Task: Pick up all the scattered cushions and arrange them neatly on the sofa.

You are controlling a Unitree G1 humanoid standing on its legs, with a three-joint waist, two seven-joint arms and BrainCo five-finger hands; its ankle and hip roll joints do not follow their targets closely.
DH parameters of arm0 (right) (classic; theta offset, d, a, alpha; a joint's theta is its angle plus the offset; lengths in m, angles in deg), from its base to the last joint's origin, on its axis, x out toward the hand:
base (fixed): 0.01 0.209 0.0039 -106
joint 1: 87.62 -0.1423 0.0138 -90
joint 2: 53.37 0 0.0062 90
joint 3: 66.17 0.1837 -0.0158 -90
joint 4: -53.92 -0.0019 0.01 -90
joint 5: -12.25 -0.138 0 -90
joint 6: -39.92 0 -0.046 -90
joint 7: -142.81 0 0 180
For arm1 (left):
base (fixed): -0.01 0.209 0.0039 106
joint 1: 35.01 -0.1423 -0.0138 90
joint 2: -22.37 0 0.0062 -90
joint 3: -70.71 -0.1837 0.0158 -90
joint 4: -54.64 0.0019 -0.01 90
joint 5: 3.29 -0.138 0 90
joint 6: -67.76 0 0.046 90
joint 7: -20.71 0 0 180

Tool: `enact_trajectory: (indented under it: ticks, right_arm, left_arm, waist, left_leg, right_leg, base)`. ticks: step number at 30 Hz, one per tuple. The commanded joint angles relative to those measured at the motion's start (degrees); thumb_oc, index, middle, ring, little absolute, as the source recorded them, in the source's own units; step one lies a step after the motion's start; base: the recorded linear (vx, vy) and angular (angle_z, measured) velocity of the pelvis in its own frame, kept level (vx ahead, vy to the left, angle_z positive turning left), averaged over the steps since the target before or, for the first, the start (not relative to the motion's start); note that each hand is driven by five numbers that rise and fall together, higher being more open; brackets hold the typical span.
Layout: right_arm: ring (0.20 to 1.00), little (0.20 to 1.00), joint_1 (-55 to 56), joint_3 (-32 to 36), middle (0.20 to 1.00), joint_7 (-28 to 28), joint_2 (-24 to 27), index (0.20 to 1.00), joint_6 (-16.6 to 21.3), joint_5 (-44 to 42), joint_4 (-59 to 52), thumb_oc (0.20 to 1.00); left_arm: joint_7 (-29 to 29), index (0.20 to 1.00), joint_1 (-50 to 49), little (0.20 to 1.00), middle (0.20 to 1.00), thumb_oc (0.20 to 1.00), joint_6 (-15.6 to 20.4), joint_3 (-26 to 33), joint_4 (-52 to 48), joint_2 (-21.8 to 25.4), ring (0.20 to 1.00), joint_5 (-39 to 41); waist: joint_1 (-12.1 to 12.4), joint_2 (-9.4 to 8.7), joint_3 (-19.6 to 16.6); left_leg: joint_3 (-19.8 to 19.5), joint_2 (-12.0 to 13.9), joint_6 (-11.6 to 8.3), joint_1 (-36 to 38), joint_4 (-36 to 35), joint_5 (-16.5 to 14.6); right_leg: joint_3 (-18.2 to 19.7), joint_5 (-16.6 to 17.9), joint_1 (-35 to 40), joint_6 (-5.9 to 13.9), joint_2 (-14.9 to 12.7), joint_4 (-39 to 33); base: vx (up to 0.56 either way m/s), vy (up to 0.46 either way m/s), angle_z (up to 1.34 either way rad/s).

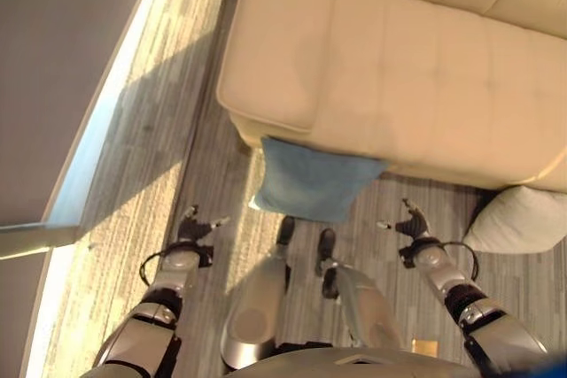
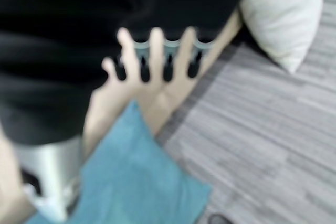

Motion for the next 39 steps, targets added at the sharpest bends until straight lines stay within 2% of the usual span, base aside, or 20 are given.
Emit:
enact_trajectory:
  ticks: [1, 2, 3, 4, 6, 8, 10, 13, 16, 17, 19, 20, 23, 26, 32, 35, 39]
  right_arm:
    - [1.0, 1.0, -0.22, 0.2, 1.0, 4.26, 1.77, 1.0, 1.07, -1.61, -1.76, 1.0]
    - [1.0, 1.0, -2.47, 0.19, 1.0, 6.04, 2.16, 1.0, 0.69, -2.18, -1.57, 1.0]
    - [1.0, 1.0, -3.44, 0.26, 1.0, 6.89, 2.22, 1.0, 0.81, -2.41, -1.57, 1.0]
    - [1.0, 1.0, -3.48, 0.27, 1.0, 6.89, 2.22, 1.0, 0.82, -2.41, -1.55, 1.0]
    - [1.0, 1.0, -7.28, 1.52, 1.0, 10.68, 3.47, 1.0, 1.01, -3.28, -2.33, 1.0]
    - [1.0, 1.0, -8.71, 1.94, 1.0, 12.02, 4.06, 1.0, 1.05, -3.53, -2.92, 1.0]
    - [1.0, 1.0, -11.95, 3.51, 1.0, 16.79, 4.61, 1.0, 1.89, -3.58, -4.44, 1.0]
    - [1.0, 1.0, -13.8, 4.14, 1.0, 18.48, 4.45, 1.0, 2.44, -4.51, -4.84, 1.0]
    - [1.0, 1.0, -17.91, 4.14, 1.0, 19.78, 4.99, 1.0, 3.01, -6.08, -5.72, 1.0]
    - [1.0, 1.0, -19.41, 4.1, 1.0, 19.7, 5.48, 1.0, 3.24, -6.83, -7.04, 1.0]
    - [1.0, 1.0, -19.6, 4.11, 1.0, 19.04, 6.11, 1.0, 3.47, -7.41, -8.28, 1.0]
    - [1.0, 1.0, -20.27, 3.91, 1.0, 18.18, 7.01, 1.0, 3.11, -8.26, -8.19, 1.0]
    - [1.0, 1.0, -20.62, 4.12, 1.0, 17.3, 7.32, 1.0, 3.18, -9.84, -7.69, 1.0]
    - [1.0, 1.0, -22.96, 4.94, 1.0, 15.1, 7.62, 1.0, 5.12, -16.46, -7.36, 1.0]
    - [1.0, 1.0, -26.94, 2.23, 1.0, 10.61, 10.64, 1.0, 5.81, -21.83, -7.07, 1.0]
    - [1.0, 1.0, -30.93, -0.14, 1.0, 9.01, 13.06, 1.0, 5.49, -23.67, -5.61, 1.0]
    - [1.0, 1.0, -36.08, -3.19, 1.0, 8.7, 13.95, 1.0, 5.24, -24.83, -4.95, 1.0]
  left_arm:
    - [-2.78, 1.0, -0.16, 1.0, 1.0, 1.0, 2.6, 0.92, -1.31, -0.57, 1.0, 2.53]
    - [-2.95, 1.0, 1.34, 1.0, 1.0, 1.0, 2.63, 0.81, -0.91, -0.25, 1.0, 4.04]
    - [-3.42, 1.0, 2.04, 1.0, 1.0, 1.0, 2.67, 0.64, -0.54, -0.24, 1.0, 4.65]
    - [-3.42, 1.0, 2.09, 1.0, 1.0, 1.0, 2.68, 0.63, -0.51, -0.24, 1.0, 4.66]
    - [-5.09, 1.0, 5.54, 1.0, 1.0, 1.0, 3.0, -0.57, -1.01, 0.38, 1.0, 5.37]
    - [-5.75, 1.0, 6.88, 1.0, 1.0, 1.0, 3.08, -0.77, -1.34, 0.84, 1.0, 5.33]
    - [-9.39, 1.0, 11.1, 1.0, 1.0, 1.0, 3.33, -1.73, -3.86, 2.23, 1.0, 2.55]
    - [-11.02, 1.0, 13.57, 1.0, 1.0, 1.0, 3.26, -2.21, -5.31, 2.86, 1.0, 1.37]
    - [-11.33, 1.0, 18.99, 1.0, 1.0, 1.0, 3.31, -3.08, -6.39, 4.31, 1.0, 3.75]
    - [-10.61, 1.0, 20.79, 1.0, 1.0, 1.0, 3.27, -2.98, -6.35, 4.65, 1.0, 5.77]
    - [-9.85, 1.0, 21.5, 1.0, 1.0, 1.0, 3.24, -3.1, -6.87, 4.74, 1.0, 7.03]
    - [-8.99, 1.0, 23.67, 1.0, 1.0, 1.0, 2.9, -3.18, -6.62, 4.97, 1.0, 9.06]
    - [-8.76, 1.0, 25.14, 1.0, 1.0, 1.0, 2.62, -2.97, -6.07, 5.25, 1.0, 9.85]
    - [-9.54, 1.0, 30.21, 1.0, 1.0, 1.0, 2.03, -3.89, -5.17, 7.02, 1.0, 9.9]
    - [-9.45, 1.0, 36.35, 1.0, 1.0, 1.0, 2.12, -5.55, -5.98, 10.19, 1.0, 11.37]
    - [-9.14, 1.0, 42.31, 1.0, 1.0, 1.0, 2.37, -8.25, -7.18, 11.66, 1.0, 12.22]
    - [-9.82, 1.0, 47.03, 1.0, 1.0, 1.0, 3.26, -10.8, -9.98, 10.85, 1.0, 13.88]
  waist:
    - [0.03, 0.32, -0.26]
    - [0.03, 0.58, 0.62]
    - [0.18, 1.1, 1.01]
    - [0.17, 1.11, 0.92]
    - [-0.75, 2.01, 2.33]
    - [-1.03, 2.3, 2.45]
    - [-2.27, 3.05, 2.96]
    - [-2.67, 3.04, 3.03]
    - [-3.61, 3.18, 3.29]
    - [-4.37, 3.01, 4.02]
    - [-4.98, 2.89, 3.85]
    - [-5.78, 2.82, 3.67]
    - [-6.43, 2.78, 3.24]
    - [-7.38, 2.19, 2.57]
    - [-7.6, 1.92, 2.7]
    - [-7.72, 2.18, 2.55]
    - [-7.4, 2.76, 2.56]
  left_leg:
    - [-0.34, -0.6, -1.05, -3.16, 8.46, -7.7]
    - [0.33, -0.19, -1.12, -6.46, 10.81, -8.09]
    - [0.33, 0.27, -1.3, -7.52, 12.52, -10.35]
    - [0.32, 0.28, -1.3, -7.72, 12.67, -10.41]
    - [0.7, 0.12, -1.19, -14.13, 17.63, -11.27]
    - [1.01, 0.01, -1.17, -16.86, 19.71, -11.55]
    - [1.02, -0.14, -0.58, -23.16, 22.32, -12.1]
    - [0.81, -0.29, -0.21, -27.12, 24.17, -12.47]
    - [0.82, -0.2, 0.73, -33.56, 27.47, -13.53]
    - [1.06, -0.06, 1.06, -36.72, 30.61, -14.5]
    - [0.91, -0.31, 1.54, -38.52, 31.67, -15.25]
    - [0.99, -0.31, 1.8, -41.64, 33.35, -15.95]
    - [1.07, -0.23, 1.94, -43.42, 33.76, -16.38]
    - [0.98, -0.15, 2.06, -47.68, 34.5, -16.78]
    - [0.77, 0.08, 2.18, -52.93, 37.19, -16.93]
    - [0.94, -0.33, 1.82, -55.64, 37.33, -16.36]
    - [1.35, -0.58, 1.77, -58.84, 37.48, -15.57]
  right_leg:
    - [-1.19, 3.62, -0.07, 3.69, -1.69, -3.19]
    - [-1.89, 3.4, -3.04, 3.53, -2.06, -1.57]
    - [-2.04, 1.54, -4.26, 3.59, -1.7, 0.19]
    - [-2.05, 1.5, -4.44, 3.59, -1.7, 0.28]
    - [-2.34, 0.35, -10.76, 3.26, -2.0, 4.85]
    - [-2.58, 0.0, -13.32, 3.21, -2.21, 6.56]
    - [-2.34, -0.89, -20.21, 3.21, -2.22, 10.4]
    - [-2.35, -1.48, -24.14, 2.95, -2.38, 12.41]
    - [-1.89, -2.47, -30.83, 2.84, -2.11, 15.73]
    - [-1.6, -3.29, -33.58, 2.59, -2.12, 18.08]
    - [-1.4, -3.77, -35.99, 2.18, -1.83, 19.69]
    - [-1.14, -4.21, -39.07, 1.81, -1.77, 20.97]
    - [-0.89, -4.58, -41.09, 1.61, -1.95, 21.58]
    - [-0.05, -4.54, -45.67, 1.46, -1.6, 22.05]
    - [0.59, -4.22, -51.55, 1.97, -1.39, 24.54]
    - [0.88, -4.07, -55.01, 1.82, -1.68, 25.45]
    - [1.14, -3.76, -58.7, 1.86, -1.71, 26.45]
  base:
    - [-0.07, -0.004, -0.06]
    - [0.02, -0.003, -0.04]
    - [0.02, -0.003, -0.03]
    - [0.02, 0.022, -0.04]
    - [-0.07, 0.043, -0.02]
    - [-0.05, 0.054, 0.0]
    - [-0.05, 0.086, 0.01]
    - [-0.01, 0.012, 0.0]
    - [0.01, 0.044, -0.04]
    - [0.04, 0.093, -0.07]
    - [0.09, 0.048, -0.12]
    - [0.11, 0.045, -0.13]
    - [0.07, 0.029, -0.06]
    - [0.06, 0.027, -0.06]
    - [0.04, 0.025, -0.1]
    - [0.02, 0.024, 0.05]
    - [0.02, 0.023, 0.02]
